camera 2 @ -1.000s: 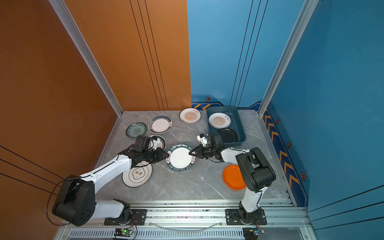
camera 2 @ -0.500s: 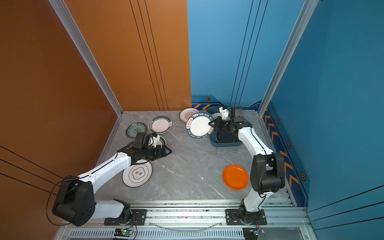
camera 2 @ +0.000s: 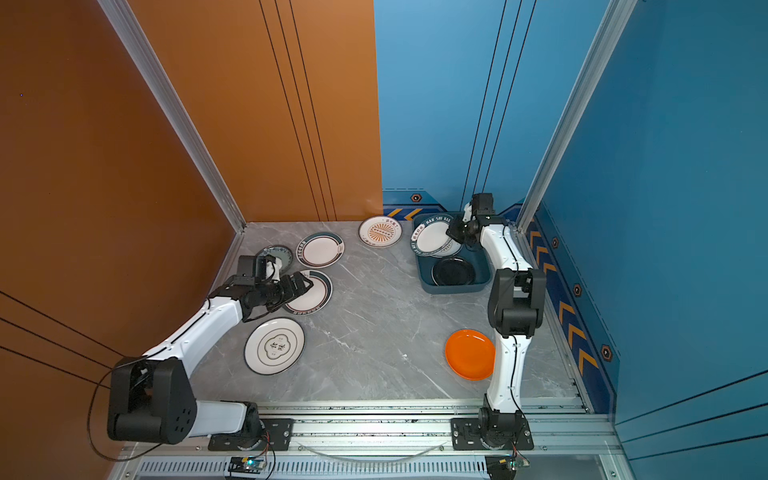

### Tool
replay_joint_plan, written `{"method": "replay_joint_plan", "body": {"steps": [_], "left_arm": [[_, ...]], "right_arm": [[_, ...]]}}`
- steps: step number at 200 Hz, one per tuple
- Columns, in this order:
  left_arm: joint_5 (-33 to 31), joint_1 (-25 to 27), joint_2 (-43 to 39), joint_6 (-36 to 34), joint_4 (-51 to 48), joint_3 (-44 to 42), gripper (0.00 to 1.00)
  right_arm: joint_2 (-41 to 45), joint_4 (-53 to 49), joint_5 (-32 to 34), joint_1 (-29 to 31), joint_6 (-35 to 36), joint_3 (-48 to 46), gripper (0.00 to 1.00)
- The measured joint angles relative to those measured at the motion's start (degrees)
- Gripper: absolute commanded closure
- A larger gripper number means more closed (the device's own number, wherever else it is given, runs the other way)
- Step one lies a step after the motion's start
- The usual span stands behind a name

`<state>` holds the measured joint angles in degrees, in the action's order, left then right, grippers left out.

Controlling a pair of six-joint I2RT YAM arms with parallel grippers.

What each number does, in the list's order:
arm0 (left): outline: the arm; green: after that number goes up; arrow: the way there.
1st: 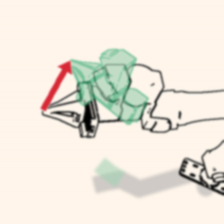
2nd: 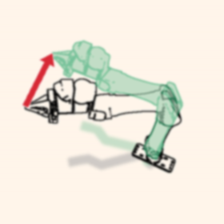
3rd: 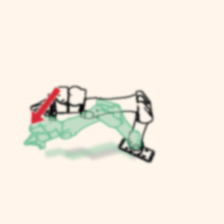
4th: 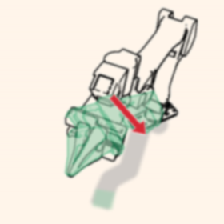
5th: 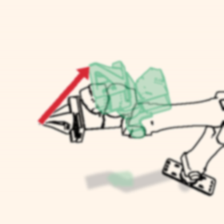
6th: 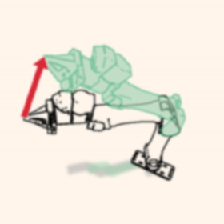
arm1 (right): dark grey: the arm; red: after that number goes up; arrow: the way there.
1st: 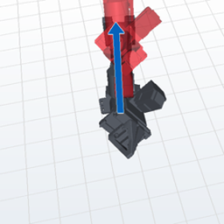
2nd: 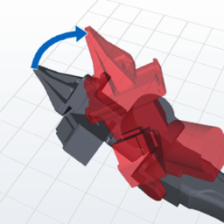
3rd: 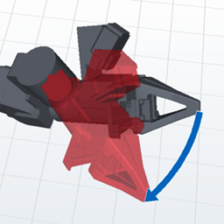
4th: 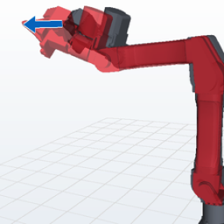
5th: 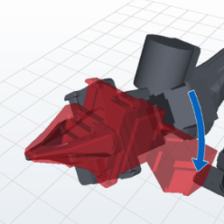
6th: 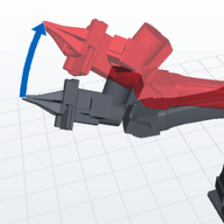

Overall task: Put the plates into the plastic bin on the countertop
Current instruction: 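Carry the green-rimmed plate with the right gripper into the bin and release it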

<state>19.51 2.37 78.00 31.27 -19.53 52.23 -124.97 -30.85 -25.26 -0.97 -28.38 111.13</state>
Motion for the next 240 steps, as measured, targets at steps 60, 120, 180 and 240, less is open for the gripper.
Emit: {"method": "replay_joint_plan", "body": {"steps": [60, 120, 180, 240], "left_arm": [[0.5, -1.6, -0.2, -0.6, -0.3, 0.3, 0.02], [1.1, -2.9, -0.2, -1.5, -0.7, 0.3, 0.02], [0.6, -4.7, 0.6, -2.2, -0.7, 0.3, 0.02], [-2.5, -5.0, 7.1, -4.3, -0.2, 1.7, 0.02]], "right_arm": [[-1.4, 0.0, 1.1, -0.8, -0.4, 2.9, 1.0], [-3.4, 2.0, 1.7, -6.0, -2.7, 0.9, 1.0], [-7.9, 3.5, 1.5, -5.6, -5.6, 1.5, 1.0], [-12.6, 2.2, 5.0, -2.5, -5.4, 9.1, 0.76]]}}
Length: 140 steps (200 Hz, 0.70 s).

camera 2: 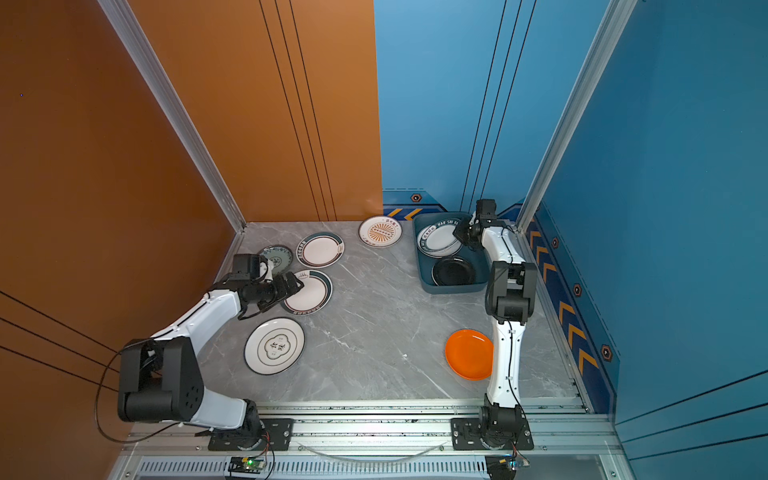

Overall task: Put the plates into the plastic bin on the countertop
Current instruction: 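Carry the green-rimmed plate with the right gripper into the bin and release it, then grasp the red-striped plate with left gripper while right gripper rises from the bin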

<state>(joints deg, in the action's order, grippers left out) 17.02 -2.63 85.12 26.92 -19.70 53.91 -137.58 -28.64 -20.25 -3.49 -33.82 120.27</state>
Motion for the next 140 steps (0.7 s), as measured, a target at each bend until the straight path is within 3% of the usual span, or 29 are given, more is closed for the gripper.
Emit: {"method": "replay_joint_plan", "body": {"steps": [123, 140], "left_arm": [[-2.6, -0.1, 6.1, -3.7, 1.9, 3.2, 0.01], [-3.2, -0.1, 7.4, -4.3, 1.4, 4.3, 0.01]], "right_arm": [[-2.2, -10.9, 15.4, 3.5, 7.9, 2.4, 0.46], [-1.7, -13.0, 18.3, 3.9, 9.7, 2.4, 0.45]]}}
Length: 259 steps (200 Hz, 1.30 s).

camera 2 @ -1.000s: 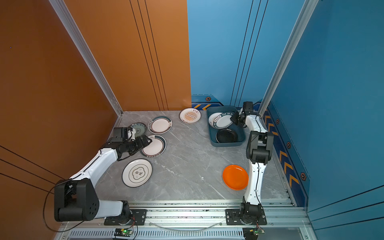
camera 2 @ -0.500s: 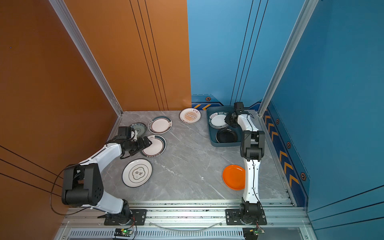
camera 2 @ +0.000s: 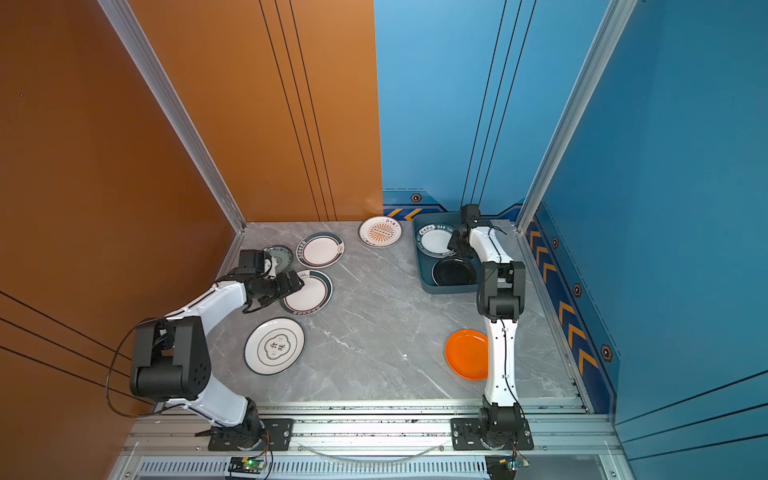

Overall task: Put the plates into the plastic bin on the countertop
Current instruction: 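Grasp the red-striped plate with left gripper while right gripper rises from the bin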

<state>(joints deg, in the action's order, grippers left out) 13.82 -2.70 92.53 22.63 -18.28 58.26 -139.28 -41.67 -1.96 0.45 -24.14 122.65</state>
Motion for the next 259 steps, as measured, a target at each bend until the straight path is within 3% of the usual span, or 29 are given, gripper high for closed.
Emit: {"method": "replay_joint_plan", "body": {"steps": [25, 53, 96, 138, 143, 168, 205, 259], "left_arm": [[-0.8, -0.2, 1.7, -0.7, 0.1, 1.8, 0.01], [-1.0, -1.2, 3.2, -0.8, 0.6, 2.2, 0.04], [0.4, -4.1, 6.3, -0.4, 3.2, 2.2, 0.09], [1.9, -4.5, 10.2, -0.2, 5.2, 2.2, 0.12], [2.0, -4.5, 10.7, -0.2, 5.4, 2.2, 0.18], [3.6, -4.5, 11.8, 0.6, 7.7, 2.4, 0.28], [6.4, -4.5, 13.7, 1.6, 11.5, 2.4, 0.55], [11.4, -4.7, 14.6, 4.0, 17.3, -0.3, 0.71]], "right_arm": [[3.4, -2.6, 2.9, 0.9, 1.7, 0.0, 0.45], [12.9, -3.0, 3.8, 1.9, 2.8, -2.1, 0.45], [32.0, 1.0, 2.8, 3.4, 3.2, -14.5, 0.46], [39.8, 4.0, -0.4, 4.3, 3.1, -26.3, 0.47], [40.2, 4.1, -0.8, 4.3, 3.1, -27.3, 0.47], [42.7, 5.0, -2.4, 4.5, 2.8, -32.5, 0.48], [46.0, 7.0, -4.0, 4.5, 2.3, -35.8, 0.48], [46.5, 10.3, -7.6, 5.0, 1.2, -39.7, 0.49]]}}
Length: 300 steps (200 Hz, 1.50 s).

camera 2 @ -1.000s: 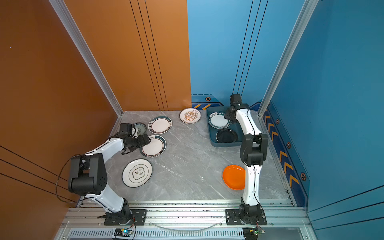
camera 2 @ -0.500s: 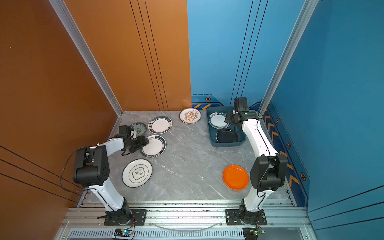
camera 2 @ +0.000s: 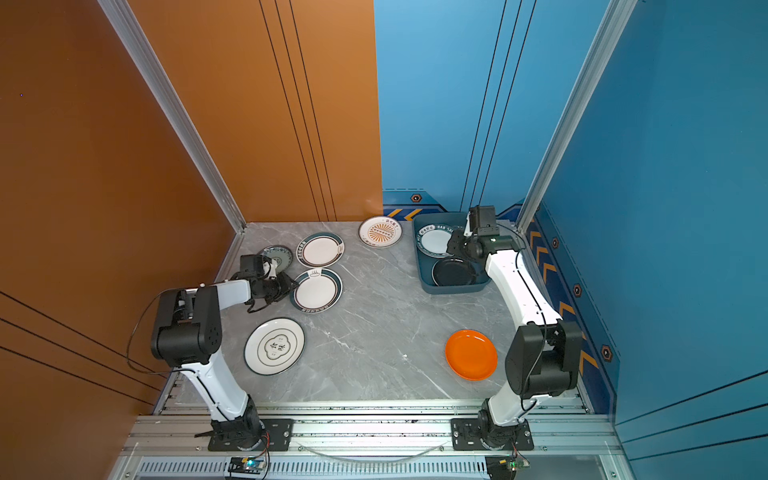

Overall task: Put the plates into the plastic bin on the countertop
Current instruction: 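Grasp the red-striped plate with left gripper while right gripper rises from the bin, then tilt the red-striped plate up with left gripper while right gripper grasps its rim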

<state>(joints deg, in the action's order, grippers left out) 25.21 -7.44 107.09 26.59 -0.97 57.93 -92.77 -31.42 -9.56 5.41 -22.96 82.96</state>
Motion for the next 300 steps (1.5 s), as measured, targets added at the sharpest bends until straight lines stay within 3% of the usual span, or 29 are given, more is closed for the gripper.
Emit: {"method": "replay_joint_plan", "body": {"steps": [11, 21, 33, 98, 170, 252, 300], "left_arm": [[0.9, -0.1, 0.3, 0.5, 0.8, -0.2, 0.77], [1.7, 0.0, 0.7, 0.6, 1.4, -0.3, 0.94], [5.1, -0.2, 1.0, 1.0, 2.4, -0.7, 1.0], [7.9, 0.7, 1.1, 2.3, 5.5, -0.5, 1.0], [8.1, 5.4, -1.7, 4.8, 5.4, -2.4, 1.0], [8.1, 13.5, -13.2, 8.7, 2.6, -4.2, 1.0], [8.1, 15.7, -14.9, 10.4, 1.9, -3.4, 1.0]], "right_arm": [[0.0, 0.7, -1.9, 0.5, -0.2, -1.5, 0.48], [0.0, 1.7, -4.2, 1.2, -0.5, -3.2, 0.49], [0.1, 2.9, -7.4, 2.4, -0.9, -5.1, 0.49], [2.5, 5.0, -14.8, 10.6, -1.7, -11.8, 0.48], [-1.0, 15.6, -23.8, 17.2, -6.9, -14.8, 0.37], [-10.3, 27.7, -26.1, 17.8, -13.0, -17.3, 0.38], [-13.4, 35.3, -28.0, 17.8, -16.8, -19.0, 0.38]]}}
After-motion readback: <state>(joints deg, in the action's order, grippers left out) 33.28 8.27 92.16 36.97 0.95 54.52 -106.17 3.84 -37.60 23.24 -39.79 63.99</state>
